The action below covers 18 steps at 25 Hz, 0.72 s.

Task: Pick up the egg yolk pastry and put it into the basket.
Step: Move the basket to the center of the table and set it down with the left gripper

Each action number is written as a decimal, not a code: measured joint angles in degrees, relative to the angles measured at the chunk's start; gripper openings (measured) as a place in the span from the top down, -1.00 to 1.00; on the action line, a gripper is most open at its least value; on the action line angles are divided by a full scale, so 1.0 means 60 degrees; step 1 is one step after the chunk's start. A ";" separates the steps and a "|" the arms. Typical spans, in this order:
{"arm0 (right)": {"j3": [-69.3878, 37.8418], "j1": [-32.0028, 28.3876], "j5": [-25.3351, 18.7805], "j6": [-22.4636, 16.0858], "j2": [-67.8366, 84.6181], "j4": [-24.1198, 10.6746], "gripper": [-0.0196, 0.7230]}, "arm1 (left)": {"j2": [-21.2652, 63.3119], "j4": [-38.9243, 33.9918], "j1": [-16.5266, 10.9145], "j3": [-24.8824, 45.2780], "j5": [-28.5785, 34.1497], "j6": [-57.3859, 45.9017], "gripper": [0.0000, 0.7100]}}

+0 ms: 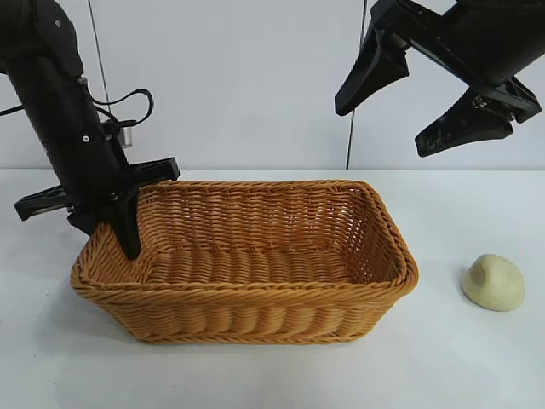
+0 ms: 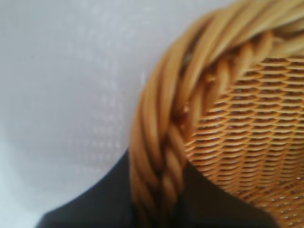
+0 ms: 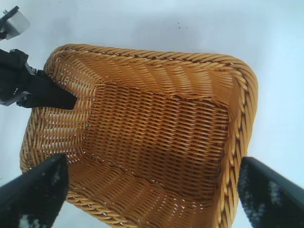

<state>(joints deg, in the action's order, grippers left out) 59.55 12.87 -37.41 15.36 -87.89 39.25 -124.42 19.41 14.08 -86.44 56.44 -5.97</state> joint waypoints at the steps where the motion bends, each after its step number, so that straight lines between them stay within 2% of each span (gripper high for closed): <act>1: 0.0000 0.0000 0.0000 0.0000 0.0000 0.0000 -0.91 | 0.0000 0.0000 0.0000 0.0000 -0.0026 0.0012 0.76; 3: 0.0000 0.0000 0.0000 0.0000 0.0000 0.0000 -0.91 | 0.0000 -0.0009 0.0000 0.0000 -0.0036 0.0034 0.69; 5: 0.0000 0.0000 0.0000 0.0000 0.0000 0.0000 -0.91 | 0.0000 0.0000 0.0000 0.0000 -0.0057 0.0034 0.47; 8: 0.0000 0.0000 0.0000 0.0000 0.0000 0.0000 -0.91 | 0.0000 -0.0001 0.0010 0.0000 -0.0119 0.0034 -0.16; 11: 0.0000 0.0000 0.0000 0.0000 0.0000 0.0000 -0.91 | 0.0000 -0.0001 0.0010 0.0000 -0.0119 0.0034 -0.62; 14: 0.0000 0.0000 -0.0008 0.0000 0.0000 0.0000 -0.91 | 0.0013 -0.0001 0.0010 -0.0046 -0.0059 0.0034 -0.76; 18: 0.0000 0.0000 -0.0008 0.0000 0.0000 0.0000 -0.91 | 0.0261 -0.0233 0.0010 -0.0499 0.0522 0.0034 -0.80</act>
<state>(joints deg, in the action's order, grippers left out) 59.55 12.87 -37.46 15.36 -87.89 39.25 -122.85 18.01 14.13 -89.43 59.57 -5.76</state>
